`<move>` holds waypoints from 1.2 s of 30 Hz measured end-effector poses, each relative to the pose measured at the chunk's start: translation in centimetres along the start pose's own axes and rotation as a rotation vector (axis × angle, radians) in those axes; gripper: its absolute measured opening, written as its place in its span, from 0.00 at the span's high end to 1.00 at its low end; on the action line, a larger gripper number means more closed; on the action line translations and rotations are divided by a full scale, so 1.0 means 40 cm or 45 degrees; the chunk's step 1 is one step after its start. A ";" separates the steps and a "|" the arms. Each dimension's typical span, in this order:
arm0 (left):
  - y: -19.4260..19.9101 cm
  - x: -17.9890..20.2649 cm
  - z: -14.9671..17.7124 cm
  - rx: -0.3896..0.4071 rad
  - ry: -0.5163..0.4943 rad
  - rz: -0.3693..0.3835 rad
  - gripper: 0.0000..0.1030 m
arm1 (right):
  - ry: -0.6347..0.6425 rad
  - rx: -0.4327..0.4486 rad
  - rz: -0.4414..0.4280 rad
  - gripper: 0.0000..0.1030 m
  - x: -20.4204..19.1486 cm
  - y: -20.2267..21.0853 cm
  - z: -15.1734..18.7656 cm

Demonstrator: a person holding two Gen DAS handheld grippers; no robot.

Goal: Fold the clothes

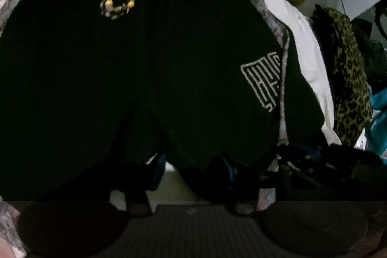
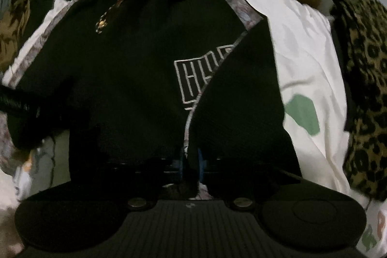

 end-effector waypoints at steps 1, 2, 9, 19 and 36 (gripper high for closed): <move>-0.001 0.001 0.004 -0.009 0.000 0.002 0.50 | -0.002 0.003 -0.007 0.95 0.006 0.012 -0.001; 0.000 0.003 0.007 -0.016 -0.001 0.005 0.50 | 0.003 0.009 -0.002 0.95 0.011 0.025 -0.004; -0.003 0.021 0.033 -0.068 -0.018 0.032 0.50 | -0.061 0.082 0.059 0.96 0.086 0.128 -0.022; -0.032 0.046 0.066 -0.127 -0.051 0.061 0.50 | -0.208 0.137 0.209 0.96 0.271 0.205 -0.028; -0.078 0.084 0.109 -0.229 -0.048 0.206 0.51 | -0.290 0.131 0.348 0.97 0.421 0.204 0.004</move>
Point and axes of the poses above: each gripper's, at about its wrist camera, not at the fingertips, and y roughly against the way its jaws point, x to its right, z to its underside, the point moved 6 cm from there along -y, roughly the way its jaws point, and after that the axes turned 7 degrees about -z, right-handed, at the moved point
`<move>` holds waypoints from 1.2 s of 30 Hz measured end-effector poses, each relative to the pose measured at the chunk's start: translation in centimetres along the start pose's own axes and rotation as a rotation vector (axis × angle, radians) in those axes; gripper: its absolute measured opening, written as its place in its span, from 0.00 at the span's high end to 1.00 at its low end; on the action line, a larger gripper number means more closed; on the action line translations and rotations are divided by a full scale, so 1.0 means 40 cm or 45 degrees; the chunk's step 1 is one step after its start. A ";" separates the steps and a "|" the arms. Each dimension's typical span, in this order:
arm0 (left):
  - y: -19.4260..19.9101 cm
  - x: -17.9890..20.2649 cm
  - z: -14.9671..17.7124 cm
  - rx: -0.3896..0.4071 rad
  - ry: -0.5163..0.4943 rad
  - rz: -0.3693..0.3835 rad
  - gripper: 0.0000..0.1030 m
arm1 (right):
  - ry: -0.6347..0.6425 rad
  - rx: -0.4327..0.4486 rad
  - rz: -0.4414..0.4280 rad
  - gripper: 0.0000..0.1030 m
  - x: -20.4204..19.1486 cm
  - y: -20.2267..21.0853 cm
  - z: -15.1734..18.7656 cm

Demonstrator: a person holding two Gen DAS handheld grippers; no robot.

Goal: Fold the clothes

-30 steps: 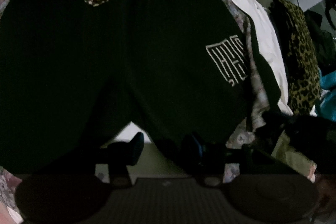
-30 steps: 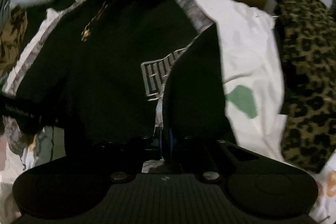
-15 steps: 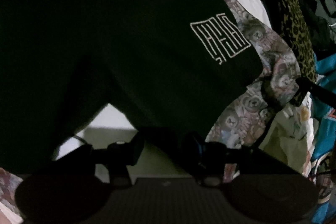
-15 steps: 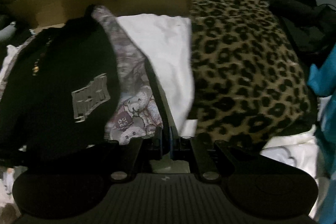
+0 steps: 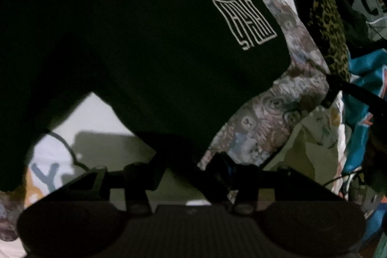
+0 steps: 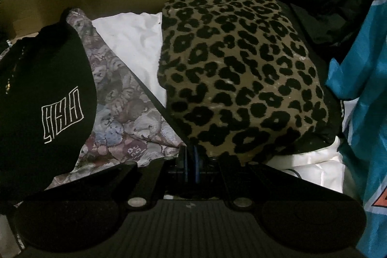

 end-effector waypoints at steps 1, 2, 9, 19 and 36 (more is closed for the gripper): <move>-0.002 0.004 0.002 -0.004 0.000 0.013 0.51 | 0.004 0.001 0.003 0.97 0.001 -0.001 0.000; -0.004 0.006 0.004 -0.008 0.004 0.029 0.52 | 0.004 -0.001 0.003 0.97 0.002 -0.002 0.000; -0.031 0.004 0.028 -0.083 0.070 0.109 0.82 | -0.001 -0.005 0.007 0.97 -0.002 0.000 0.002; -0.008 -0.001 0.056 -0.145 -0.027 0.139 0.97 | 0.004 0.021 -0.001 0.97 -0.006 0.019 -0.003; -0.042 -0.005 0.067 -0.165 0.048 0.177 0.83 | -0.135 0.026 -0.078 0.62 0.013 -0.009 0.050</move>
Point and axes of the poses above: each gripper's, at about its wrist camera, not at the fingertips, and y roughly against the way its jaws point, x to its right, z to its underside, the point moved 6 cm from there along -y, roughly the way its jaws point, and after that the axes turned 7 degrees about -z, right-handed, at the moved point
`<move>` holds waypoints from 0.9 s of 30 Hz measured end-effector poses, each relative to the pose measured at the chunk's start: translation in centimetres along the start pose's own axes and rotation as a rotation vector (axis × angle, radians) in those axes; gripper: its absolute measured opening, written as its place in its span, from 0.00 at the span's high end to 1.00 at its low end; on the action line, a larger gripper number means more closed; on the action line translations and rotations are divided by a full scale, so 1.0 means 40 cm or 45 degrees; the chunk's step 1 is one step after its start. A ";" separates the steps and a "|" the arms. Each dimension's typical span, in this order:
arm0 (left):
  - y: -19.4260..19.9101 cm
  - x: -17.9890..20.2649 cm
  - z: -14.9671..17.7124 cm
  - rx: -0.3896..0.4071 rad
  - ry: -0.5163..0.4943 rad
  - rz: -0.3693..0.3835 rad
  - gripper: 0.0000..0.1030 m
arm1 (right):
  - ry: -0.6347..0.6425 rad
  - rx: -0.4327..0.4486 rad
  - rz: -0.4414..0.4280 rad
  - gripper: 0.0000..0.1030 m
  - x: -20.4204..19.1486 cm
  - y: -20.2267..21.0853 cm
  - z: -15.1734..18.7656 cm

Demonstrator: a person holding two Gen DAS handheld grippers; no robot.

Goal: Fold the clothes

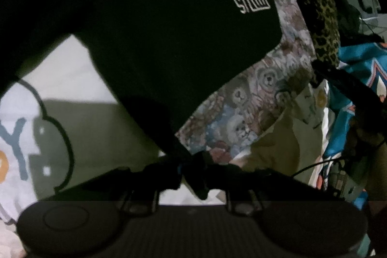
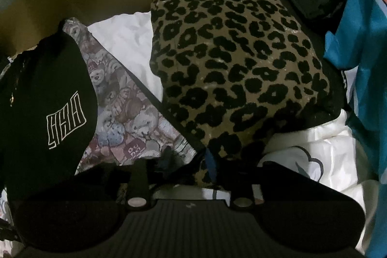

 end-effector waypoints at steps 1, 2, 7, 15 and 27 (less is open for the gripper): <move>-0.001 0.003 0.004 -0.002 -0.006 0.006 0.85 | 0.010 0.000 -0.006 0.62 -0.006 -0.002 0.002; 0.002 0.004 0.008 -0.003 -0.016 0.012 0.93 | 0.016 0.002 -0.011 0.61 -0.011 -0.004 0.003; 0.031 0.018 0.019 0.012 -0.096 0.033 0.97 | -0.041 0.004 -0.029 0.92 0.004 -0.008 -0.005; 0.051 0.022 0.023 -0.008 -0.153 0.053 0.97 | -0.029 0.037 0.052 1.00 0.014 0.040 -0.015; 0.058 0.025 0.001 -0.039 -0.238 -0.076 0.78 | 0.023 0.091 0.129 0.99 0.013 0.046 -0.032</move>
Point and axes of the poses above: each gripper's, at about its wrist camera, not at the fingertips, and y roughly against the way its jaws point, x to its right, z to its underside, the point moved 6 cm from there along -y, roughly the way its jaws point, and after that the axes turned 7 degrees about -z, right-handed, at the moved point
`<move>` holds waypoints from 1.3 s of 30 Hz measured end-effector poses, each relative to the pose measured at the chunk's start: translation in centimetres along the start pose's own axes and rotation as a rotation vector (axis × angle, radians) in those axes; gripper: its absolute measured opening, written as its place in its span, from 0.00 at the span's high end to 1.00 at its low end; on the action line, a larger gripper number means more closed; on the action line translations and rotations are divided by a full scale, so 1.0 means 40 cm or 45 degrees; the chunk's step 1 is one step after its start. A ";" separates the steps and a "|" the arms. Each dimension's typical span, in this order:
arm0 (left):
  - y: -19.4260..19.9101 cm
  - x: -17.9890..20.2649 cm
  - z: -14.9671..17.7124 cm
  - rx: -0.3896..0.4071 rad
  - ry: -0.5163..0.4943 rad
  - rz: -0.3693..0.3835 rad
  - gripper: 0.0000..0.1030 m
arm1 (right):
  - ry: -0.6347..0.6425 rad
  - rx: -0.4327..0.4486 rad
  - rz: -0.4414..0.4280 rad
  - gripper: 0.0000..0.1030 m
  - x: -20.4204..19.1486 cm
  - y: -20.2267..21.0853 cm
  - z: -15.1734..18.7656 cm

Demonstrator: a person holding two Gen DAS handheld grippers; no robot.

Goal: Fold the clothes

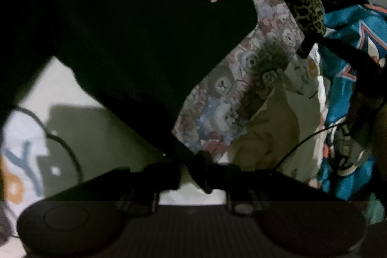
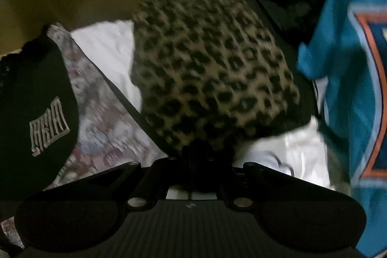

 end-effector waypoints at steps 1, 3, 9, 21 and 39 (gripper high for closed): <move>0.008 -0.001 -0.002 0.006 -0.001 -0.008 0.78 | 0.014 0.013 -0.018 0.99 -0.011 0.001 -0.010; 0.025 -0.010 -0.006 0.021 0.011 -0.009 0.78 | 0.041 0.026 -0.059 0.99 -0.035 0.001 -0.028; 0.105 -0.060 -0.023 0.125 0.044 -0.060 0.78 | 0.088 0.045 -0.158 0.97 -0.100 -0.018 -0.069; 0.203 -0.173 -0.157 0.367 0.195 -0.143 0.78 | 0.125 0.051 -0.232 0.79 -0.177 -0.122 -0.158; 0.216 -0.301 -0.218 0.445 0.349 -0.249 0.77 | 0.200 -0.100 -0.265 0.63 -0.270 -0.342 -0.231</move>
Point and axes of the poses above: each gripper's, at about its wrist camera, not at the fingertips, and y roughly against the way its jaws point, x to its right, z to its underside, the point moved 6 cm from there along -y, roughly the way its jaws point, and after that the axes turned 7 degrees about -z, right-handed, at the moved point
